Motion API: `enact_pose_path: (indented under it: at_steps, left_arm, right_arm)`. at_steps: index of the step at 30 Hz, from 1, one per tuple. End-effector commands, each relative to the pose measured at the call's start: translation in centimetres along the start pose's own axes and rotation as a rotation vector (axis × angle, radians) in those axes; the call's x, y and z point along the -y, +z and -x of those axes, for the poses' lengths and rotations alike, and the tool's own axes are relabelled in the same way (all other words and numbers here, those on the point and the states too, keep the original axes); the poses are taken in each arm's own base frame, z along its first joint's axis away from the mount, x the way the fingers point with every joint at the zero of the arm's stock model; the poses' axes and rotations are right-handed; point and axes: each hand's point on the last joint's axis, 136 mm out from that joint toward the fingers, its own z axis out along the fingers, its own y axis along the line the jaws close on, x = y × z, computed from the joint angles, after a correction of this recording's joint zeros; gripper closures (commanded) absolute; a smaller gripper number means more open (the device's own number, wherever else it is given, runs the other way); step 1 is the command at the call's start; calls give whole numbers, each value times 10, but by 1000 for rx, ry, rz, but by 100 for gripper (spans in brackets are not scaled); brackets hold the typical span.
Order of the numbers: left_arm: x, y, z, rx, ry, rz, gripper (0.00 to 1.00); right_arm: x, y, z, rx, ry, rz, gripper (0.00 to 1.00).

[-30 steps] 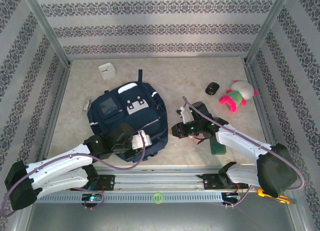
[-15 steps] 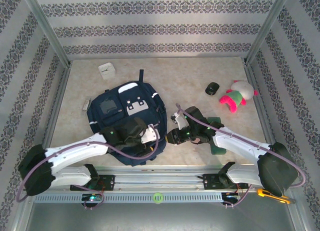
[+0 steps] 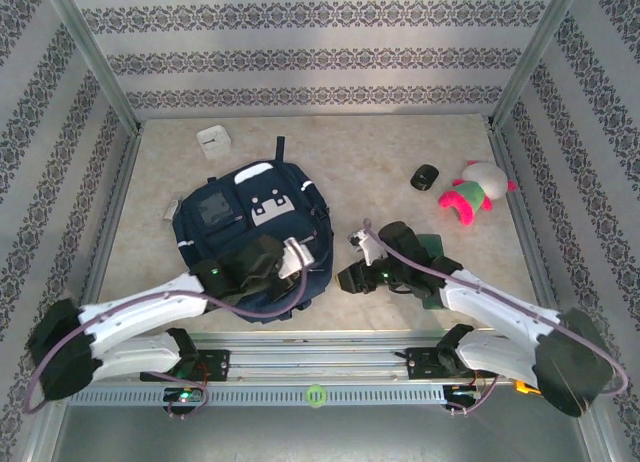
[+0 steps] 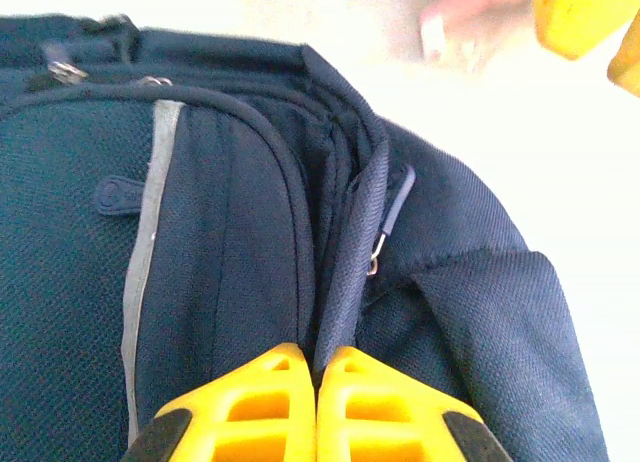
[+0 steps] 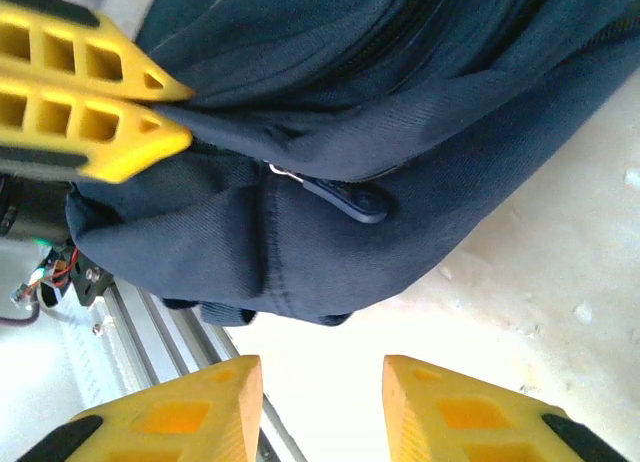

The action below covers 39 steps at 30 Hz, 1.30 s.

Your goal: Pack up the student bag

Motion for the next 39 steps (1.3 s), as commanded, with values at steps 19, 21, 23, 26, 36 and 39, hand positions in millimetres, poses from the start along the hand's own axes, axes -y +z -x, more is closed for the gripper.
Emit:
enact_pose_path:
  at_steps: [19,21,23,26,36,39]
  left_arm:
    - [8,-66,70,537,-115,-138,100]
    - [8,-66,69,532,-108,-140,100]
    - [9,-66,68,525,-103,-143,100]
    - [9,-65,67,517,-94,-142,100]
    - [11,-61,68,501,-65,-151,100]
    - [10,-59,68,499,-65,-144,100]
  right_arm:
    - [-56,16,32,140,-663,210,46]
    - [-52,19,39,151,-666,200,43]
    - [-48,22,45,165,-671,196,42]
    - [-44,27,48,166,-683,218,42]
    - [-58,29,44,146,-752,371,51]
    - [-63,25,41,134,-746,418,61]
